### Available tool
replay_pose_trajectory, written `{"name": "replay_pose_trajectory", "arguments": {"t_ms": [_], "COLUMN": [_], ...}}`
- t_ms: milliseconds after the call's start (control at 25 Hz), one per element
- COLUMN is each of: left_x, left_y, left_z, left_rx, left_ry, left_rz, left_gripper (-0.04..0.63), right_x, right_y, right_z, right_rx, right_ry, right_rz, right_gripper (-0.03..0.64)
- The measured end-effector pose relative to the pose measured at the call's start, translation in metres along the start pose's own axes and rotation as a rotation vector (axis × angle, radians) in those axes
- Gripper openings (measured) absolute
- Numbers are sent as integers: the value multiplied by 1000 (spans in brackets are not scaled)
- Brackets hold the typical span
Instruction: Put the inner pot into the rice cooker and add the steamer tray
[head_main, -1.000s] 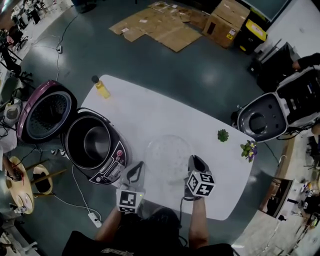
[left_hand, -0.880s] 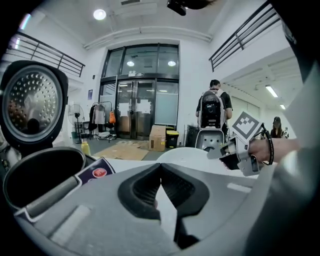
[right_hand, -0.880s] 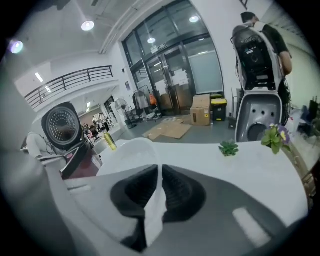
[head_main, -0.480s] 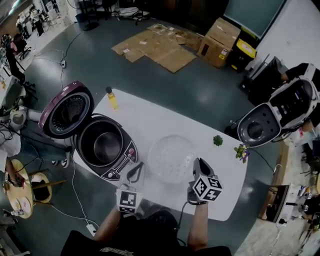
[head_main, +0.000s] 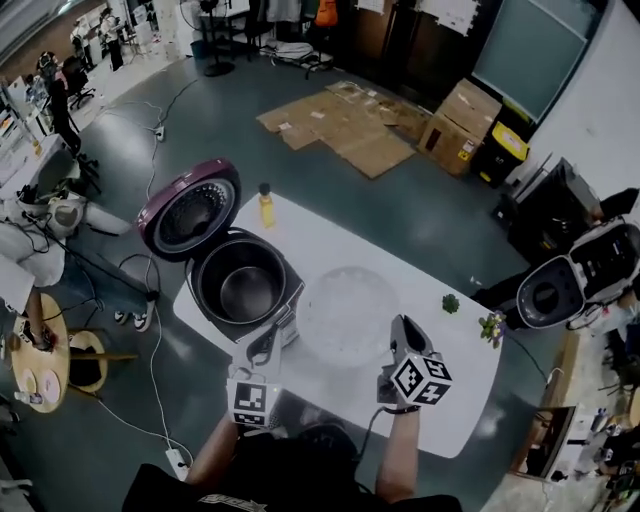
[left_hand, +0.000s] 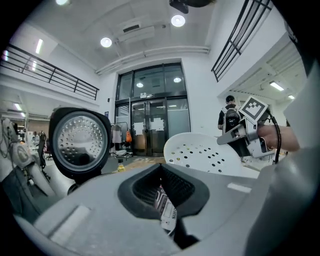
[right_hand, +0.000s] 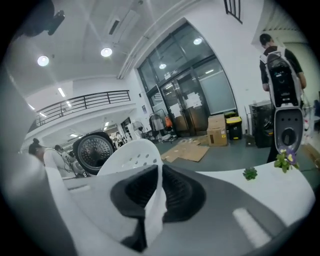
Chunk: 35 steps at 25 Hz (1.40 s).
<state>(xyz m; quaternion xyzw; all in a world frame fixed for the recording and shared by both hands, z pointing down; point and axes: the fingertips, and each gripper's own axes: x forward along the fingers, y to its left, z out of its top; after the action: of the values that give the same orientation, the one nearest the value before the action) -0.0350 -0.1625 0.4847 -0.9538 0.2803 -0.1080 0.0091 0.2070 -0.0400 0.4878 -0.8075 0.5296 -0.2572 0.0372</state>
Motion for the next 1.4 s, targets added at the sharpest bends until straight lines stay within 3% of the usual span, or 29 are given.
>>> {"name": "replay_pose_trajectory", "arguments": {"t_ms": [280,680,1040,1400], "left_x": [-32,-92,-119,-126], "left_y": [46,122,164,181], "left_z": [5,-17,-27,-55], "left_rx": [-13,-43,-74,-118], "left_ry": [-9,-6,18,62], "left_rz": [131,321,457,538], "left_gripper": [11,11,11,11], "right_x": [24,73,130,186], "right_y": [60,160,219,246], "right_z": [22,12,2,-28], "right_rx": [-39,-97,-162,-228], "right_ry": [-12,18,99,219], "right_rz": [124,289,385,430], "right_gripper": [29,29,30,29]}}
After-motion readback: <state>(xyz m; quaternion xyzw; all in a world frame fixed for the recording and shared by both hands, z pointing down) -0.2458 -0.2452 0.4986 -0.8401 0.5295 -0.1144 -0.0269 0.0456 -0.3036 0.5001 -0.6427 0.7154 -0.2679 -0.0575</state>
